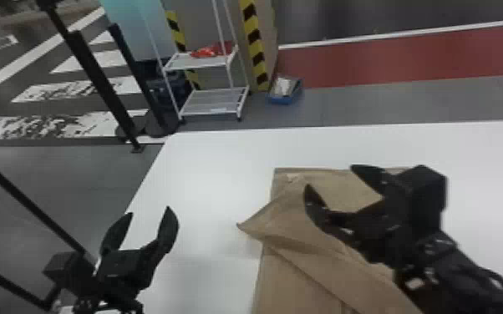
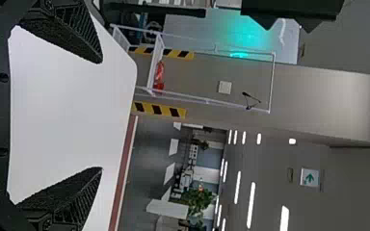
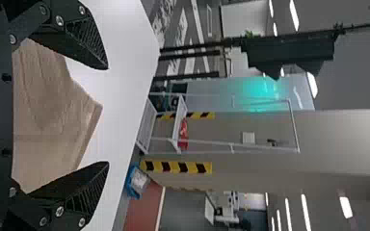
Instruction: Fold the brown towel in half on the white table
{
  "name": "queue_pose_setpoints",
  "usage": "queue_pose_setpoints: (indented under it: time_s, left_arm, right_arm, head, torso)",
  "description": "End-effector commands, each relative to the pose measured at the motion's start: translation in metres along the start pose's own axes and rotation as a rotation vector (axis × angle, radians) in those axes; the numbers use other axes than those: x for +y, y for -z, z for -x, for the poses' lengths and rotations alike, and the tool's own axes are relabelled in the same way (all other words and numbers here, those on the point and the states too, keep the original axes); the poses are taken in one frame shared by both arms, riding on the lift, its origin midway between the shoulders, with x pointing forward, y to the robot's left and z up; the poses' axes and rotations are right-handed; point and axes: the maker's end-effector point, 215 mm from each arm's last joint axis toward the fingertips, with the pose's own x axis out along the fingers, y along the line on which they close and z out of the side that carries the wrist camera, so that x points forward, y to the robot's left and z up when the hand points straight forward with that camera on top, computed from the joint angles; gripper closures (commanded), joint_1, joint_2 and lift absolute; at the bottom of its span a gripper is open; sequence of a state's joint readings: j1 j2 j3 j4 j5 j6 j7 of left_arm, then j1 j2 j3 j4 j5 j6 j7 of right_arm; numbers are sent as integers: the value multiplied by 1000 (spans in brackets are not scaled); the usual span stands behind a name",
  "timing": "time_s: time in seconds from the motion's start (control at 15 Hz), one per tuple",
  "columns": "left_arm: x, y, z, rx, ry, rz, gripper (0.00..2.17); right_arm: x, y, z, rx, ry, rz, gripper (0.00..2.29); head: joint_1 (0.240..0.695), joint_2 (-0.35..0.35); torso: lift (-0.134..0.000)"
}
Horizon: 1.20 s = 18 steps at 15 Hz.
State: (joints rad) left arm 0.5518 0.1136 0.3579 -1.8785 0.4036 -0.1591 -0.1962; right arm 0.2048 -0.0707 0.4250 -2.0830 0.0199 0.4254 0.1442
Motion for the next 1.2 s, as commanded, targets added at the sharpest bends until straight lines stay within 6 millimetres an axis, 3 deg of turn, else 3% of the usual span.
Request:
queue_pose_setpoints:
  time_s: [0.0, 0.13, 0.2, 0.33, 0.4, 0.47, 0.6, 0.8, 1.0, 1.13]
  left_arm:
    - [-23, 14, -10, 36, 90, -22, 80]
    - [-56, 50, -18, 175, 236, -47, 76]
    - [-67, 65, -19, 240, 287, -48, 80]
    - [-80, 69, -16, 288, 369, -99, 93]
    - [-87, 65, -13, 293, 415, -137, 130]
    - [-92, 63, -9, 314, 452, -181, 144]
    - [-101, 50, -3, 316, 531, -244, 147]
    - [-125, 47, 7, 349, 676, -360, 151]
    - [-154, 53, 7, 400, 816, -484, 151]
    - [-159, 58, 5, 434, 851, -550, 164]
  right_arm:
    - [-95, -2, 65, -25, 193, -21, 53]
    - [-177, 4, 128, -65, 346, -57, 60]
    - [-206, 8, 151, -70, 399, -83, 63]
    - [-251, 25, 184, -57, 487, -121, 73]
    - [-266, 29, 195, -58, 512, -136, 73]
    - [-280, 34, 207, -52, 542, -149, 73]
    - [-293, 42, 222, -42, 559, -166, 73]
    - [-307, 55, 233, -28, 573, -189, 73]
    - [-311, 59, 231, -16, 565, -201, 73]
    - [-312, 58, 218, -27, 541, -221, 73]
  head:
    - [695, 350]
    - [695, 350]
    - [695, 340]
    - [695, 215]
    - [695, 117]
    - [695, 78]
    - [695, 17]
    - [695, -58]
    - [695, -117]
    - [695, -139]
  torso:
    - [-126]
    - [-126]
    - [-126]
    - [-126]
    - [-126]
    - [-126]
    - [-126]
    - [-126]
    - [-126]
    - [-126]
